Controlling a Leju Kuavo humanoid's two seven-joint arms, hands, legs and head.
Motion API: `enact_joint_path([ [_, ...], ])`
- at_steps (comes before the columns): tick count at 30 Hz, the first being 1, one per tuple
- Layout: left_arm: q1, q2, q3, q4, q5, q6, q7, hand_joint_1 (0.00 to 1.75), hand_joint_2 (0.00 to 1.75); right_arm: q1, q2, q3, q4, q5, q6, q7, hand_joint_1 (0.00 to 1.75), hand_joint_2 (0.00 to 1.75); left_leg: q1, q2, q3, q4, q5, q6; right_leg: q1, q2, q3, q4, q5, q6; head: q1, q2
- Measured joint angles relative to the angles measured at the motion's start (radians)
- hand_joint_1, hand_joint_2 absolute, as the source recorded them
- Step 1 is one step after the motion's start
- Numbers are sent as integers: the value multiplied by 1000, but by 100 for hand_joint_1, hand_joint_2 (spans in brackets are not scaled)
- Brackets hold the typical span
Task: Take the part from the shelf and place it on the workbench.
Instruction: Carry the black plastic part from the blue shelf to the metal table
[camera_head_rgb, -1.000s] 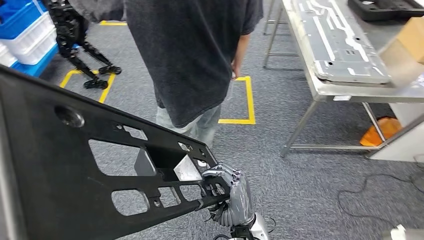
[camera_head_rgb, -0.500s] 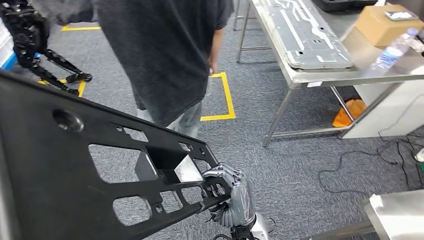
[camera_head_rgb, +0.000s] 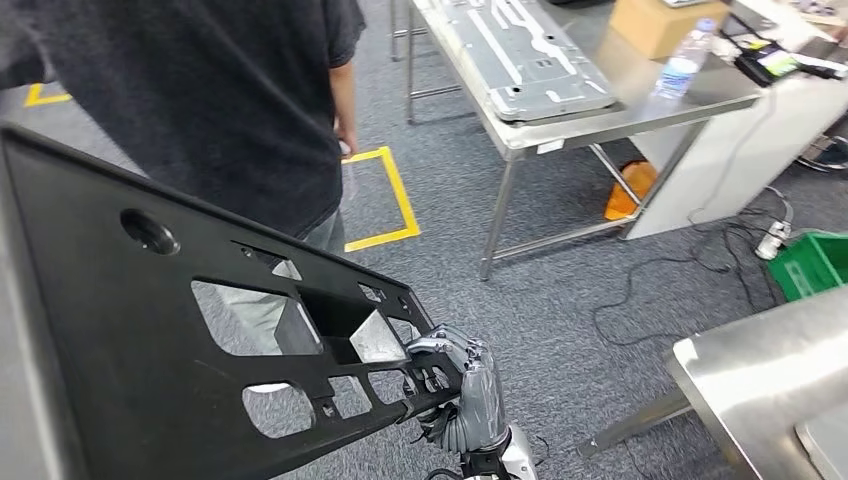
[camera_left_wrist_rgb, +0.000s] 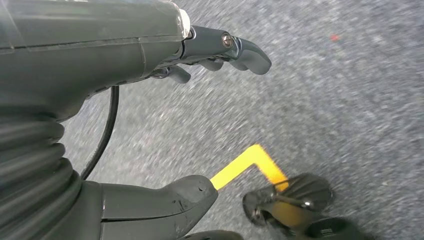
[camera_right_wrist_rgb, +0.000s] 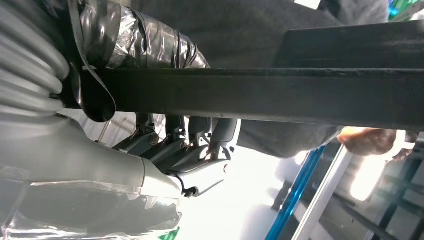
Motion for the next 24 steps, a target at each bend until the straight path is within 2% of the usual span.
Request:
enact_joint_path([
  [1,-2,0,0,0,0,0,0,0,175,-1,0,0,0,0,0,0,175,175,2,-18,20,-44,15,4,0,10,-3,8,-4,7,0,0],
  [2,-4,0,0,0,0,0,0,0,175,-1,0,0,0,0,0,0,175,175,1,-30,29,-65,19,9,0,19,-8,13,-6,13,0,0],
  [3,-6,0,0,0,-1,0,0,0,175,-1,0,0,1,0,0,0,175,175,-2,-29,30,-66,17,18,0,28,-11,14,-5,19,0,0],
  [5,-8,-1,0,0,-1,0,1,0,175,-1,0,0,1,-1,1,0,175,175,-2,-6,31,-72,24,37,-2,39,-18,15,-2,29,0,0],
  [6,-8,-1,0,0,-1,0,3,0,175,-1,0,0,1,-3,1,0,175,175,-1,5,32,-77,29,45,-2,25,-25,29,-10,33,1,0],
  [7,-9,-1,1,0,-2,0,6,0,175,-1,0,0,2,-6,1,0,175,175,-1,17,32,-82,33,51,-1,0,-43,62,-31,36,1,0],
  [9,-6,-1,1,0,-5,0,19,0,175,-2,1,-1,6,-15,1,-1,175,175,-4,43,31,-85,34,57,-1,-59,-104,186,-98,42,2,0],
  [10,-4,-1,1,0,-6,-1,26,0,175,-2,1,-1,8,-19,0,-2,175,175,-7,57,30,-86,34,58,-2,-73,-136,251,-125,44,2,0],
  [11,0,-1,1,0,-6,-2,34,0,175,-1,1,-1,10,-21,0,-3,175,175,-9,72,29,-86,33,59,-3,-79,-157,292,-137,44,2,0],
  [12,4,0,2,0,-6,-3,40,0,175,1,1,-2,12,-23,-2,-3,175,175,-11,86,28,-85,32,60,-3,-82,-157,295,-129,42,2,0],
  [13,6,0,2,0,-4,-5,45,0,175,2,1,-4,13,-23,-5,-4,175,175,-12,100,29,-85,31,59,-1,-87,-137,258,-105,38,2,0],
  [14,8,0,3,0,-2,-8,48,0,175,3,1,-5,14,-24,-9,-5,175,175,-13,112,31,-85,30,59,3,-98,-98,190,-72,32,2,0],
  [16,8,-1,6,0,6,-15,48,0,175,5,2,-8,11,-23,-18,-9,175,175,-15,131,36,-85,27,54,17,-139,-21,51,-28,14,2,0],
  [17,6,-1,9,0,11,-18,47,0,175,6,3,-8,9,-23,-22,-11,175,175,-15,140,38,-86,24,49,24,-153,-1,13,-21,6,2,0],
  [18,4,-2,12,0,14,-19,45,0,175,6,3,-9,7,-22,-24,-14,175,175,-15,149,41,-87,23,44,28,-156,5,-1,-22,-1,2,0],
  [20,-3,-2,18,0,19,-19,40,0,175,8,5,-11,5,-22,-27,-16,175,175,-14,159,47,-88,19,33,25,-133,7,-10,-15,-10,2,0],
  [21,-7,-2,20,0,21,-19,38,0,175,9,5,-12,5,-22,-25,-16,175,175,-14,143,45,-79,11,28,20,-121,11,-17,-9,-13,2,0],
  [22,-11,-2,23,0,22,-20,39,0,175,8,7,-12,5,-21,-22,-16,175,175,-14,116,35,-51,-8,23,14,-110,14,-24,-2,-16,2,0],
  [24,-15,-2,26,0,21,-25,46,0,175,6,9,-12,6,-21,-14,-16,175,175,-11,59,-17,62,-70,16,8,-88,17,-29,5,-21,2,0],
])
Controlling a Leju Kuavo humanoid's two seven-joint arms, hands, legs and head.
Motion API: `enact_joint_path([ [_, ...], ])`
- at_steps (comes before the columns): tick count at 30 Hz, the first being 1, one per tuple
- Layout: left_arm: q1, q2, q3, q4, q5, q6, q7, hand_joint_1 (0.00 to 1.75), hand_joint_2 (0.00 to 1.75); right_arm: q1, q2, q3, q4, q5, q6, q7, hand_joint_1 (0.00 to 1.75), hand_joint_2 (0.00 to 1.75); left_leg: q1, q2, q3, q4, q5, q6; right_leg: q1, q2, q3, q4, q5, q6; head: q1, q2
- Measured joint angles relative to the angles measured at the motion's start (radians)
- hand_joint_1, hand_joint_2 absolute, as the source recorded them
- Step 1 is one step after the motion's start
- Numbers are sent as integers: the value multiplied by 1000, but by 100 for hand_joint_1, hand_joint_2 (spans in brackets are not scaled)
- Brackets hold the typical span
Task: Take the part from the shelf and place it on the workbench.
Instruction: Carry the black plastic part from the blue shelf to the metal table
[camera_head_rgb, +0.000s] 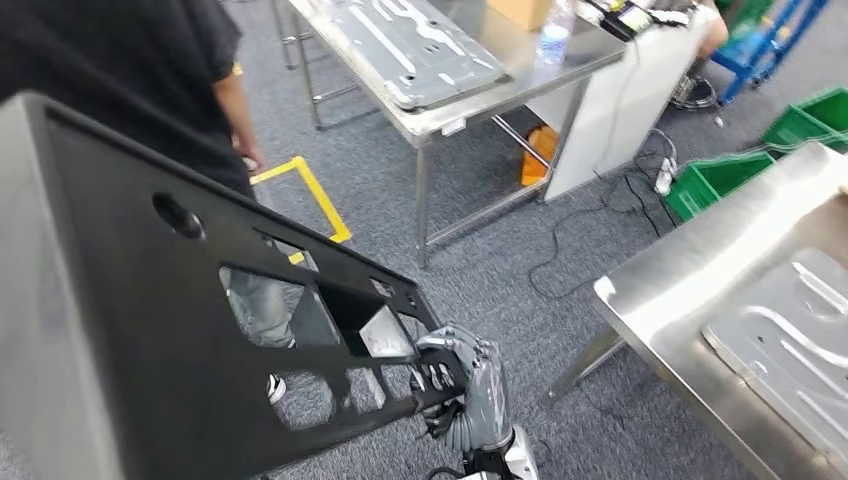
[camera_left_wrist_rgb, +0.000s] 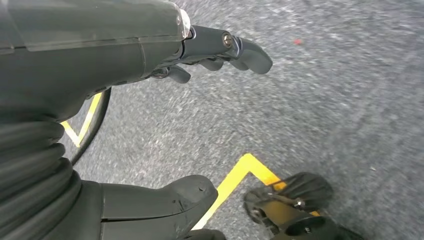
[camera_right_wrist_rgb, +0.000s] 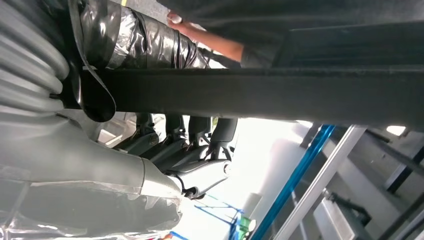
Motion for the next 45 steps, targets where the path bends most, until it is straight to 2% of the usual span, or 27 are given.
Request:
enact_joint_path([
  [2,2,0,1,0,-6,-10,12,0,175,-1,1,0,4,0,4,1,175,175,2,-14,-59,113,-40,-6,-1,28,-1,3,-1,-1,0,0],
  [3,3,0,1,0,-9,-14,18,0,175,-1,1,0,6,-1,5,1,175,175,3,-14,-70,124,-31,-8,-1,43,-1,6,-2,0,0,0],
  [5,4,0,1,0,-14,-19,28,0,175,-1,1,0,10,-2,4,1,175,175,4,-25,-37,33,41,-9,-4,74,-1,16,-7,7,0,0],
  [7,4,0,1,0,-16,-20,34,0,175,-1,2,0,10,-2,1,1,175,175,4,-60,15,-94,100,-5,-7,99,-2,28,-16,17,0,0],
  [9,3,-1,1,0,-17,-21,36,0,175,-1,2,-1,10,-2,1,1,175,175,0,-77,35,-139,110,5,-8,115,-7,33,-20,28,0,0],
  [11,2,-2,1,0,-18,-22,37,0,175,0,2,-2,10,-3,1,1,175,175,0,-60,39,-144,115,18,-9,128,-10,30,-18,38,0,0],
  [13,2,-3,1,0,-18,-22,41,0,175,0,1,-3,10,-3,0,1,175,175,3,-39,41,-154,122,33,-7,102,-23,56,-35,47,0,0],
  [16,7,-4,1,0,-17,-24,62,0,175,0,1,-4,10,-3,-1,1,175,175,3,-4,43,-163,124,44,-11,25,-110,225,-122,57,1,0],
  [18,14,-4,3,0,-14,-31,70,0,175,0,1,-4,11,-3,-1,1,175,175,2,24,43,-163,120,43,-17,10,-158,308,-142,64,1,0],
  [19,17,-4,4,0,-13,-34,71,0,175,1,1,-5,11,-3,-1,1,175,175,2,38,44,-163,119,42,-20,4,-154,296,-124,66,1,0],
  [20,19,-5,5,0,-12,-36,71,0,175,1,1,-5,11,-4,-1,0,175,175,3,51,46,-163,117,40,-22,-6,-129,244,-91,67,1,0],
  [22,22,-7,6,0,-12,-37,72,0,175,1,1,-6,11,-7,-1,-1,175,175,1,71,53,-162,111,31,-19,-53,-55,102,-31,62,1,0],
  [24,23,-9,6,0,-12,-37,74,0,175,2,2,-7,10,-10,-2,-2,175,175,-2,89,61,-161,104,17,-13,-78,-19,31,-13,53,1,0],
  [26,22,-9,6,0,-12,-37,75,0,175,5,3,-10,10,-12,-2,-2,175,175,-1,108,71,-164,99,3,-10,-54,-20,28,-13,43,1,0],
  [27,20,-9,6,0,-12,-37,75,0,175,6,4,-11,10,-12,-2,-2,175,175,1,104,74,-161,93,-5,-12,-41,-18,24,-10,37,1,0],
  [29,20,-9,6,0,-12,-37,74,0,175,8,5,-12,9,-12,-2,-2,175,175,5,55,55,-108,56,-16,-17,-17,-14,16,-3,24,1,0],
  [31,22,-9,6,0,-12,-37,75,0,175,8,6,-12,8,-12,-2,-3,175,175,6,-1,-11,28,-9,-21,-17,7,-13,15,-1,16,0,0],
  [32,25,-9,6,0,-12,-37,75,0,175,8,7,-12,8,-12,-2,-3,175,175,6,-10,-47,97,-32,-21,-15,21,-13,16,-2,14,0,0],
  [33,28,-9,6,0,-12,-37,76,0,175,8,7,-13,9,-12,-2,-3,175,175,6,-13,-73,137,-36,-19,-12,37,-12,17,-3,13,0,0],
  [34,30,-9,6,0,-12,-36,76,0,175,8,7,-13,9,-12,-2,-3,175,175,5,-15,-81,135,-16,-16,-10,53,-11,19,-4,12,0,0],
  [35,31,-9,6,0,-13,-35,76,0,175,9,7,-13,9,-12,-2,-3,175,175,3,-21,-69,90,22,-10,-8,69,-9,21,-6,12,0,0],
  [37,29,-6,6,0,-17,-30,75,0,175,9,7,-14,8,-11,-3,-3,175,175,0,-66,-17,-55,105,9,-4,96,-6,24,-10,13,1,0],
  [38,28,-6,6,0,-19,-28,74,0,175,10,7,-15,8,-11,-3,-2,175,175,-2,-88,3,-111,128,16,-5,108,-8,26,-11,17,1,0],
  [40,25,-4,6,0,-22,-25,70,0,175,11,7,-15,8,-9,-4,-2,175,175,-7,-106,19,-152,137,25,-10,130,-14,27,-12,28,0,0],
  [41,23,-6,6,0,-23,-25,68,0,175,12,7,-16,6,-8,-4,-2,175,175,-6,-93,23,-159,139,26,-11,142,-15,25,-12,36,0,0],
  [43,20,-8,6,0,-25,-24,65,0,175,16,6,-18,0,-2,-7,-2,175,175,0,-67,34,-176,145,32,-7,120,-24,41,-24,45,1,0],
  [45,19,-10,6,0,-28,-22,62,0,175,18,4,-20,-6,7,-9,-1,175,175,4,-38,42,-189,148,38,-8,54,-68,127,-74,53,3,0],
])
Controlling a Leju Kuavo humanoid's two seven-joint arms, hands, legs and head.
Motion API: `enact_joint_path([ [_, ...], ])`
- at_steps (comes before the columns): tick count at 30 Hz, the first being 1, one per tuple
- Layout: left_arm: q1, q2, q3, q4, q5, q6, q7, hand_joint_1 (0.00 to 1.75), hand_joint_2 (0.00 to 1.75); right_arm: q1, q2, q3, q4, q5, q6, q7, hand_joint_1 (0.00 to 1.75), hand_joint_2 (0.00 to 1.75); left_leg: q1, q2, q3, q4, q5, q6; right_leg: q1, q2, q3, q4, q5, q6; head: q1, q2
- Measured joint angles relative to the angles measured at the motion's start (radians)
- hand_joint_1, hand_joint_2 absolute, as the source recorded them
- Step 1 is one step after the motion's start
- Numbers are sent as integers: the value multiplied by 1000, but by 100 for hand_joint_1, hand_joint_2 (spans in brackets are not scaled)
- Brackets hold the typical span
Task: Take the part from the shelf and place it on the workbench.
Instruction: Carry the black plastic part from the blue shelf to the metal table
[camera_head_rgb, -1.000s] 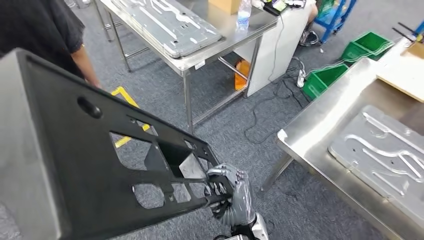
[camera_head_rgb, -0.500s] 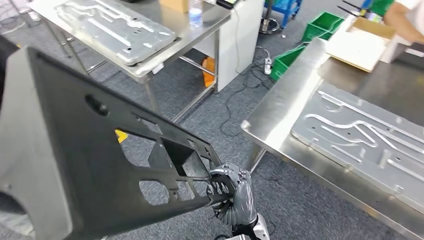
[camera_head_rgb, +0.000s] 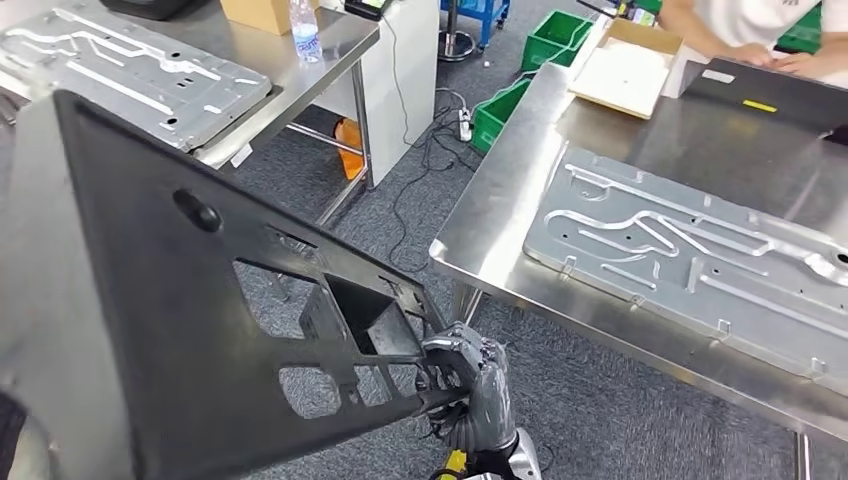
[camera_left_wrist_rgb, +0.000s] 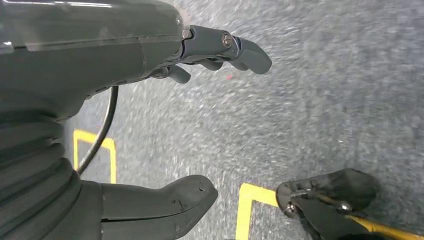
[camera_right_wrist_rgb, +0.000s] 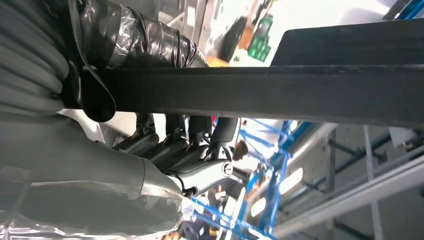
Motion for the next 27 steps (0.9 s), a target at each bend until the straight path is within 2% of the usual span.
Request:
enact_joint_path([
  [1,0,0,0,0,-2,2,0,0,175,0,0,0,-1,3,-1,1,175,175,0,15,2,-1,-2,1,-3,-25,-37,67,-32,5,1,0],
  [2,1,0,0,0,-5,5,0,0,175,1,-1,0,-2,5,-1,2,175,175,-1,31,3,-1,-5,0,-8,-38,-72,129,-54,11,1,0],
  [3,1,0,0,0,-7,7,0,0,175,3,-1,-1,-2,6,-3,2,175,175,-1,46,5,0,-9,-1,-13,-45,-95,166,-59,16,1,0],
  [4,1,0,0,0,-9,8,0,0,175,4,-1,-2,-3,8,-4,3,175,175,0,62,8,1,-12,-3,-17,-50,-99,165,-44,20,1,0],
  [5,0,-1,0,0,-10,9,0,0,175,5,-1,-2,-3,9,-6,3,175,175,1,75,12,2,-16,-6,-21,-57,-80,123,-12,24,1,0],
  [6,-1,-1,0,0,-11,9,0,0,175,6,-1,-3,-4,11,-6,3,175,175,1,87,17,3,-21,-10,-24,-73,-44,52,28,26,1,0],
  [8,-3,-3,-1,0,-12,10,-1,0,175,6,-1,-3,-8,14,-7,4,175,175,-1,105,26,9,-33,-23,-20,-107,17,-66,76,20,1,0],
  [9,-5,-3,-1,0,-12,10,-2,0,175,7,-1,-3,-10,15,-7,4,175,175,-3,112,30,11,-37,-31,-17,-116,30,-93,82,13,1,0],
  [11,-10,-3,-1,0,-14,10,-3,0,175,9,-1,-4,-15,15,-8,5,175,175,-3,128,37,11,-43,-45,-12,-100,29,-97,79,-3,0,0],
  [12,-12,-3,-1,0,-15,9,-4,0,175,10,-1,-4,-17,16,-8,6,175,175,-1,127,39,12,-47,-52,-13,-90,29,-99,80,-10,0,0],
  [14,-17,-4,-1,0,-16,9,-5,0,175,11,-1,-5,-22,18,-9,8,175,175,4,88,22,57,-82,-62,-19,-71,33,-104,83,-25,0,0],
  [16,-17,-4,-1,0,-17,9,-8,0,175,11,-1,-5,-25,20,-9,11,175,175,6,38,-42,188,-149,-65,-18,-50,33,-105,83,-34,0,0],
  [17,-16,-4,-1,0,-17,9,-9,0,175,11,-1,-5,-26,20,-8,13,175,175,6,29,-80,261,-174,-65,-15,-38,33,-105,83,-37,0,0],
  [18,-14,-4,-1,0,-17,9,-9,0,175,12,-1,-5,-26,20,-8,15,175,175,6,26,-108,308,-181,-63,-12,-23,34,-104,82,-39,0,0],
  [19,-13,-4,-1,0,-17,9,-9,0,175,12,-1,-5,-26,21,-8,15,175,175,5,25,-119,315,-165,-59,-8,-8,35,-102,81,-40,0,0],
  [20,-13,-4,-1,0,-17,9,-9,0,175,12,-1,-5,-26,21,-8,15,175,175,3,20,-109,279,-130,-52,-5,7,37,-101,81,-41,0,0],
  [21,-14,-4,-1,0,-17,9,-9,0,175,11,-1,-5,-26,21,-8,15,175,175,1,6,-84,210,-85,-42,-2,22,39,-101,80,-41,0,0],
  [23,-16,-2,-1,0,-18,10,-9,0,175,11,-1,-5,-26,22,-8,16,175,175,-3,-37,-34,78,-25,-20,3,46,40,-99,78,-39,0,0],
  [24,-17,-2,-1,0,-18,10,-9,0,175,10,-1,-5,-27,23,-7,16,175,175,-5,-52,-20,44,-16,-14,2,57,38,-98,78,-35,0,0],
  [25,-18,-1,-1,0,-19,10,-9,0,175,10,-1,-5,-27,23,-7,16,175,175,-7,-54,-15,33,-18,-12,0,67,35,-98,78,-29,0,0],
  [26,-20,-2,-2,0,-19,10,-9,0,175,11,-1,-5,-27,24,-7,16,175,175,-8,-43,-13,28,-16,-13,-2,78,32,-99,80,-23,0,0],
  [27,-21,-4,-2,0,-20,10,-9,0,175,11,-2,-5,-28,24,-8,16,175,175,-6,-31,-9,21,-12,-13,-3,79,30,-97,79,-17,0,0],
])
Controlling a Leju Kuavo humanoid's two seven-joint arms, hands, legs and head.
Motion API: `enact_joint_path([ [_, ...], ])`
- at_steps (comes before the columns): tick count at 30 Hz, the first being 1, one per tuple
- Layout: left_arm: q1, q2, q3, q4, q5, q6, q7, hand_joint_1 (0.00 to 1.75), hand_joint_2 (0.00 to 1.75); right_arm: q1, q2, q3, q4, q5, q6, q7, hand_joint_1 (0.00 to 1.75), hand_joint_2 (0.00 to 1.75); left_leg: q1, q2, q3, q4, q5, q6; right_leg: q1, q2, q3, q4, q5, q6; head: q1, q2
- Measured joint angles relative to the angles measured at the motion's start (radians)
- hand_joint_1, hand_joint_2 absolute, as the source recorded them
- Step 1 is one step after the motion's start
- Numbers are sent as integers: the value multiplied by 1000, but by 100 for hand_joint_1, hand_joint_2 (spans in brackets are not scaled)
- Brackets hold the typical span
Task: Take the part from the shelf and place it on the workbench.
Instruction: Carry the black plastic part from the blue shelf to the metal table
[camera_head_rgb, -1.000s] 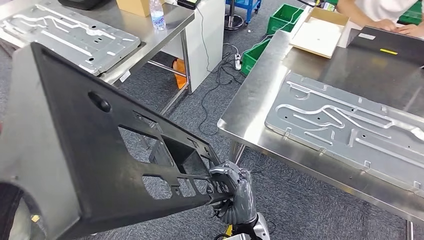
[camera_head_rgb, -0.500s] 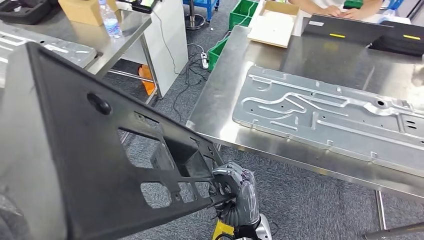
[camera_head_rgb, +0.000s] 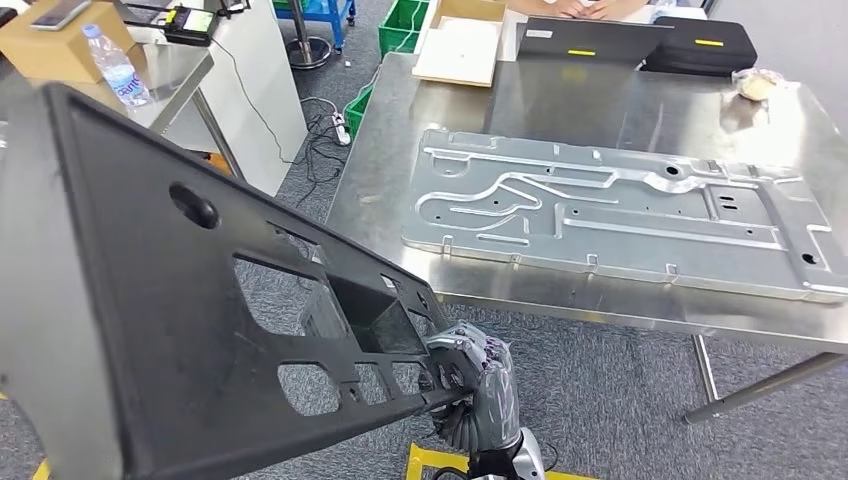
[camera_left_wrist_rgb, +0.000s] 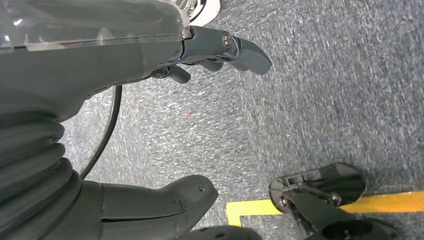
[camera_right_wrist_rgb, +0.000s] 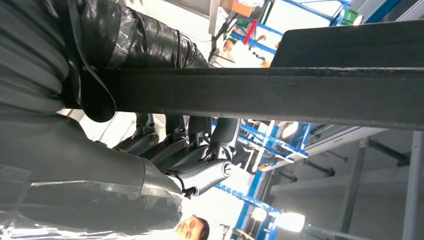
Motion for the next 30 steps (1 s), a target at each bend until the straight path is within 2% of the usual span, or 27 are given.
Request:
enact_joint_path([
  [1,-1,-2,0,0,0,0,0,0,175,0,-1,0,-1,1,0,0,175,175,3,12,4,-9,4,2,2,-15,-7,12,-9,5,1,0],
  [2,-2,-4,-1,0,0,0,0,0,175,0,-1,0,-3,2,0,0,175,175,7,25,8,-17,8,4,4,-41,-21,40,-28,10,2,0],
  [4,-2,-5,-1,0,-1,0,0,0,175,-1,-2,0,-4,4,0,0,175,175,8,50,11,-23,7,9,1,-102,-79,153,-89,19,3,0],
  [5,-1,-5,-1,0,-2,0,0,0,175,-1,-2,0,-4,5,0,0,175,175,7,65,12,-22,5,9,-3,-115,-112,216,-115,25,3,0],
  [6,0,-5,-1,0,-4,0,0,0,175,-1,-2,0,-4,5,0,1,175,175,7,79,13,-21,2,8,-9,-122,-137,259,-125,30,3,0],
  [7,1,-5,-1,0,-5,0,0,0,175,-1,-2,0,-4,5,0,1,175,175,7,93,14,-19,-2,6,-14,-127,-142,266,-114,35,3,0],
  [8,1,-5,-1,0,-5,0,0,0,175,-1,-2,0,-4,5,0,1,175,175,9,106,17,-16,-6,3,-19,-135,-128,235,-87,40,3,0],
  [10,1,-6,-1,0,-6,1,-1,0,175,-2,-2,0,-4,5,0,1,175,175,9,126,22,-5,-20,-9,-23,-171,-60,104,-22,44,3,0],
  [11,0,-6,-1,0,-6,1,-1,0,175,-2,-2,0,-4,5,0,2,175,175,7,134,24,1,-27,-17,-21,-185,-34,55,-5,40,3,0],
  [12,-1,-6,-1,0,-6,1,-2,0,175,-2,-2,0,-5,6,0,2,175,175,5,141,26,6,-33,-24,-18,-194,-21,27,0,33,3,0],
  [14,-4,-6,-2,0,-6,1,-3,0,175,-1,-1,0,-5,6,0,2,175,175,4,156,32,8,-39,-38,-13,-179,-22,24,-5,16,2,0],
  [15,-5,-6,-2,0,-6,1,-4,0,175,-1,-1,0,-6,6,-1,2,175,175,7,154,35,9,-44,-44,-14,-170,-22,22,-5,9,2,0],
  [17,-7,-5,-2,0,-7,1,-7,0,175,-2,-1,0,-7,7,-2,2,175,175,12,116,21,51,-79,-53,-19,-150,-19,16,-2,-6,2,0],
  [19,-6,-5,-3,0,-7,1,-8,0,175,-2,0,0,-8,7,-3,3,175,175,14,69,-36,175,-145,-57,-20,-129,-18,14,-1,-16,2,0],
  [20,-3,-5,-3,0,-7,1,-8,0,175,-2,0,0,-8,7,-3,3,175,175,14,60,-72,244,-171,-57,-18,-116,-18,15,-1,-18,2,0],
  [21,-1,-5,-3,0,-7,1,-7,0,175,-2,0,0,-8,7,-3,3,175,175,14,57,-98,291,-181,-56,-15,-102,-19,16,-1,-19,2,0],
  [22,1,-5,-3,0,-7,1,-6,0,175,-2,0,0,-8,7,-4,3,175,175,14,56,-109,302,-169,-53,-13,-87,-18,18,-2,-19,2,0],
  [23,1,-5,-3,0,-7,1,-6,0,175,-2,0,0,-8,7,-3,3,175,175,13,52,-99,270,-138,-49,-11,-73,-17,19,-2,-19,2,0],
  [24,1,-5,-3,0,-7,1,-6,0,175,-2,0,0,-8,7,-3,3,175,175,12,38,-75,205,-94,-41,-9,-59,-16,20,-3,-19,2,0],
  [26,0,-2,-3,0,-7,2,-6,0,175,-3,1,0,-8,7,-3,3,175,175,11,-8,-23,75,-35,-21,-7,-33,-16,22,-3,-15,2,0],
  [27,0,-1,-3,0,-7,2,-6,0,175,-3,1,0,-8,7,-3,3,175,175,9,-26,-8,39,-25,-15,-9,-22,-19,22,-2,-10,3,0],
  [28,-1,0,-3,0,-7,2,-6,0,175,-3,1,0,-8,7,-3,3,175,175,7,-31,-3,27,-27,-11,-12,-11,-22,20,0,-3,2,0],
  [29,-2,0,-3,0,-8,2,-6,0,175,-2,1,0,-8,7,-3,3,175,175,5,-22,1,20,-25,-10,-15,1,-24,17,3,5,2,0],
  [30,-4,-2,-3,0,-8,2,-6,0,175,-2,1,0,-8,7,-4,3,175,175,7,-10,5,12,-21,-8,-17,3,-24,16,4,13,2,0],
])
